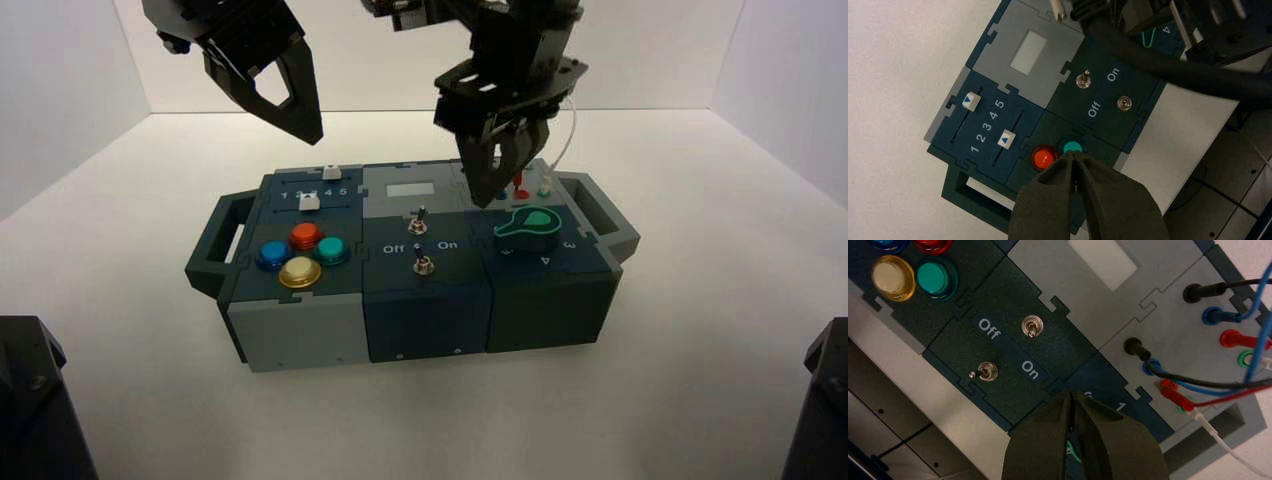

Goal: Turn the knob to position 5.

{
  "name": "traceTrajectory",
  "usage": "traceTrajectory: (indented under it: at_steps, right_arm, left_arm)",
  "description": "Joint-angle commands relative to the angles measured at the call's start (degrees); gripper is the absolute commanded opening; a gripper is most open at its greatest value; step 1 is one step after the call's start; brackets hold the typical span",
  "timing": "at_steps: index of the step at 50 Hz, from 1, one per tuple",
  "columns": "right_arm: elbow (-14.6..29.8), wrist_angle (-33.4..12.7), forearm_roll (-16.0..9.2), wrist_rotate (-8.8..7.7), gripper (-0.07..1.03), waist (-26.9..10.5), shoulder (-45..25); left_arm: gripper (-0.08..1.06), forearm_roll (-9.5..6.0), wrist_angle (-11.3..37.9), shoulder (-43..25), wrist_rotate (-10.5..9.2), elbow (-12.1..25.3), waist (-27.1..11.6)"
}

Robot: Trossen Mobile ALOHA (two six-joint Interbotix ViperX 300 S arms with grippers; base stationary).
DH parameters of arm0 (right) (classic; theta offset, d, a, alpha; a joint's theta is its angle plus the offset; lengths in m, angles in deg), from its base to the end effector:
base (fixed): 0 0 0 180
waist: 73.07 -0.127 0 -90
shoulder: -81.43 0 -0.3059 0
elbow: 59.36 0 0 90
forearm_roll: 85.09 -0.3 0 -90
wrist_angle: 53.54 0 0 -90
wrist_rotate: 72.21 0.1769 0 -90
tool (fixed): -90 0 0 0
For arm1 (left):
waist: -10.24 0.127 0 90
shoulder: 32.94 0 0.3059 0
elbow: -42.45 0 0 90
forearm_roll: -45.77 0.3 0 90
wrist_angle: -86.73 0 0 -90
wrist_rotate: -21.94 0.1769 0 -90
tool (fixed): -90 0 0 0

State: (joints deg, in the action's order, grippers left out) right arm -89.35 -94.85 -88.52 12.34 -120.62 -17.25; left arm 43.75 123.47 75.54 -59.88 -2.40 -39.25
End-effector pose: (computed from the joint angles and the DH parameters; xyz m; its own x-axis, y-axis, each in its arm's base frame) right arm 0.2050 0.2344 0.0679 0.0888 0.1556 -0.9838 -0.7743 0.6321 0.0301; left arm 0.1608 -0.1939 0.1262 0.2779 -0.3577 -0.8915 0.8275 0.5605 0.0330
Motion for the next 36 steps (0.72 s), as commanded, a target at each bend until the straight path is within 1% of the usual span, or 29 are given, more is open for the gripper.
traceTrajectory:
  at_steps: [1, 10, 13, 17, 27, 36]
  right_arm:
    - [0.7, -0.9, 0.1, 0.18, -0.02, 0.0, 3.2]
    - [0.4, -3.5, 0.1, 0.53, -0.02, 0.0, 4.8]
    - [-0.1, -4.6, 0.1, 0.53, -0.02, 0.0, 5.4]
    - [-1.9, -5.4, 0.1, 0.62, -0.02, 0.0, 6.8]
    - [-4.5, -5.4, -0.1, 1.23, -0.02, 0.0, 9.6]
    - [-4.4, -5.6, -0.2, 1.23, -0.02, 0.0, 10.0]
  left_arm:
    - [-0.03, 0.35, -0.6, 0.3, 0.53, 1.5, -0.1]
    - [-0.03, 0.62, -1.0, 0.1, 0.53, 1.1, -0.1]
    - [-0.03, 0.62, -1.0, 0.0, 0.53, 1.1, 0.1]
    - [-0.03, 0.7, -1.0, 0.0, 0.53, 1.0, 0.4]
    - [-0.03, 0.79, -1.2, -0.1, 0.53, 1.0, 1.2]
    - [-0.03, 0.88, -1.2, -0.5, 0.53, 1.0, 1.3]
